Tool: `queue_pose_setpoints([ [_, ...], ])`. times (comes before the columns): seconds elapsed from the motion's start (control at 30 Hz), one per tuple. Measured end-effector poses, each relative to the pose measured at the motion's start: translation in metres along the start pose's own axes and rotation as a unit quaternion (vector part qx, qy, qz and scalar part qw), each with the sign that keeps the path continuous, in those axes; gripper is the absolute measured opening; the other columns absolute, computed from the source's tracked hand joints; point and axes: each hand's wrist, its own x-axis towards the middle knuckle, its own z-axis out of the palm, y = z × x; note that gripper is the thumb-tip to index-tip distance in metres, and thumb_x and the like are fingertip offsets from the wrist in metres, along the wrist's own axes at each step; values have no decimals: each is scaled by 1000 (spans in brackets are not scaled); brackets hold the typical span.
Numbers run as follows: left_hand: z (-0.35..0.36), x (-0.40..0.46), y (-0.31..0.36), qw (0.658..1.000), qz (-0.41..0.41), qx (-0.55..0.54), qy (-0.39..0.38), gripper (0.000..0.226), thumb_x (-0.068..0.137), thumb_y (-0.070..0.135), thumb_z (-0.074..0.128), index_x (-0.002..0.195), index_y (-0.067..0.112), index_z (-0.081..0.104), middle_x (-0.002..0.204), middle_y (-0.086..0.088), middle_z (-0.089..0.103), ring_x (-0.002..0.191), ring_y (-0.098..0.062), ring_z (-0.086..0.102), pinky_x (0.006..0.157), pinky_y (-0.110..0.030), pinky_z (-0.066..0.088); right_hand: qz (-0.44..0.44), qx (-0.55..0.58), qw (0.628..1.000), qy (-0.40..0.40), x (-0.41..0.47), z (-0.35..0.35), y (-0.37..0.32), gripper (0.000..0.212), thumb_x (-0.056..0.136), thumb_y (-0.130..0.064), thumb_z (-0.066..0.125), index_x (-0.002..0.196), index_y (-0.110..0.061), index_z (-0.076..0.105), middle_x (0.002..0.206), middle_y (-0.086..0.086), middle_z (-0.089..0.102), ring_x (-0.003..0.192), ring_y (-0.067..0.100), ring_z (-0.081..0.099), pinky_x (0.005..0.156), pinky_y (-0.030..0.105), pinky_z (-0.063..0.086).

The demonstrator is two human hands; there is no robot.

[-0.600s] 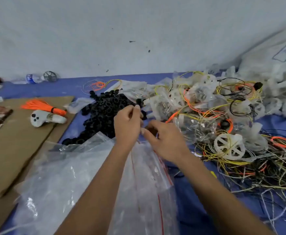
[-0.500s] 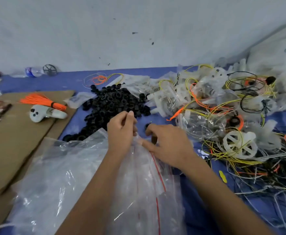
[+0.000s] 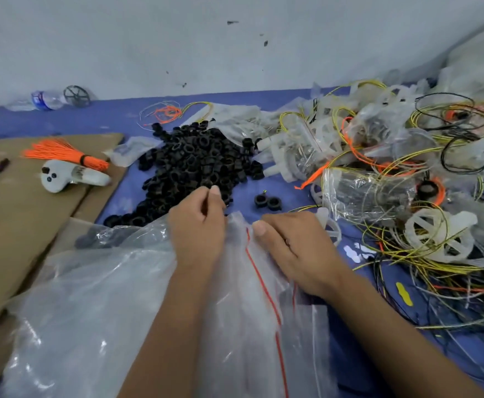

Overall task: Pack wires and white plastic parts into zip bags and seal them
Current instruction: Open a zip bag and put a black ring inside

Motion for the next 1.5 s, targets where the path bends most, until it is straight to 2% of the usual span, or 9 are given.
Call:
queue_pose_setpoints([
  [0.1,29,17,6,997,-10,78,10,48,104,33,48,62,9,43,54,-6,46,54,-29,47,54,-43,33,51,68,996,-34,0,1,4,46,93,-59,47,64,-23,46,55,-6,44,53,9,41,55,33,33],
  [0.2,54,38,11,994,-48,101,-17,50,103,30,52,59,12,38,55,-8,47,64,-39,56,58,-41,34,73,82,994,-26,1,2,14,36,84,-36,73,62,-27,47,54,-10,46,55,7,41,55,36,36],
  [0.33,69,50,11,987,-101,-122,-22,44,104,21,54,64,3,60,52,-8,58,51,-29,56,63,-41,53,47,8,999,-20,1,5,18,32,78,-44,65,61,-32,40,53,-9,47,53,14,43,52,36,36],
  [0.5,50,20,6,980,-33,-193,-46,41,102,16,55,66,-3,57,47,1,50,43,-12,44,50,-24,38,20,-48,998,-25,-2,12,26,13,89,-18,69,79,-13,61,69,-1,64,66,25,56,62,46,47],
  [0.83,12,17,11,987,101,-76,-96,33,103,25,53,80,2,62,74,-12,58,71,-32,55,65,-48,47,42,-54,993,100,0,3,43,10,83,0,71,81,-8,66,73,2,64,69,21,59,66,42,50],
  [1.0,16,12,-1,976,150,-26,-156,27,100,26,59,78,11,62,78,4,53,73,-16,53,67,-32,41,47,-77,986,139,-4,4,48,17,81,5,74,80,-10,66,70,-1,61,65,20,57,60,41,48],
  [1.27,24,5,-9,982,122,-17,-144,18,98,22,62,82,16,59,81,8,54,71,-15,54,67,-35,46,92,-66,978,178,-11,4,46,21,85,0,75,100,-10,64,76,-12,61,71,9,56,66,34,51],
  [1.4,22,6,-5,981,159,-4,-110,25,97,19,63,77,13,50,75,8,46,70,-11,46,65,-25,35,30,-90,976,197,-7,-3,38,12,87,0,74,84,-8,66,81,2,56,71,18,51,64,29,41],
  [1.5,19,10,4,976,190,14,-105,35,100,25,56,69,16,43,63,10,39,59,-13,41,58,-26,29,-28,-47,987,153,-2,-11,26,37,106,-29,54,78,-11,69,75,1,58,74,24,52,71,37,42],
])
